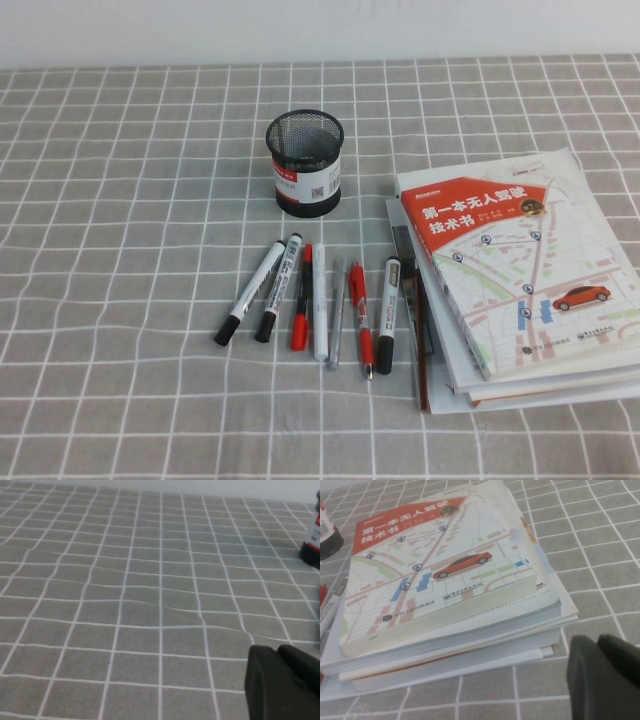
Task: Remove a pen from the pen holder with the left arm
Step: 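Take a marker out of the pen holder and lay it on the table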
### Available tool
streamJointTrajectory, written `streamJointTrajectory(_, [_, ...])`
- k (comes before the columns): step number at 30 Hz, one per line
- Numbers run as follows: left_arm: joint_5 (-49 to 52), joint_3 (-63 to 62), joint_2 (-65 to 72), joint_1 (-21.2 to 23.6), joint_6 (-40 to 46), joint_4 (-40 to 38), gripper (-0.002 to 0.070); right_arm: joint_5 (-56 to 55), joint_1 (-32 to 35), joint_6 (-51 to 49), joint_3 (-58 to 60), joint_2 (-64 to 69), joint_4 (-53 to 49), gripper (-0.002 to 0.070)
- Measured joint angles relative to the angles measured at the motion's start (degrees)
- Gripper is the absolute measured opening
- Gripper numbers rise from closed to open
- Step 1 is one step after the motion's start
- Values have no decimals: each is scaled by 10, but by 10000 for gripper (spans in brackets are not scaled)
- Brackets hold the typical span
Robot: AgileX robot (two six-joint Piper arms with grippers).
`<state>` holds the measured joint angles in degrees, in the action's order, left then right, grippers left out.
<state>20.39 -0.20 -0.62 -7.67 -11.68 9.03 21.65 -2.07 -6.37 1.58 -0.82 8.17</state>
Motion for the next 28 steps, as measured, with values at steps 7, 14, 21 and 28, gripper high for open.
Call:
streamJointTrajectory(7, [-18,16,-1,87,127,-135,0,0,0,0,0,0,0,-13])
streamJointTrajectory(14, [15,16,-1,89,181,-153,0,0,0,0,0,0,0,-13])
streamJointTrajectory(21, [15,16,-1,89,185,-153,0,0,0,0,0,0,0,-13])
streamJointTrajectory(28, [15,16,-1,89,159,-153,0,0,0,0,0,0,0,-13])
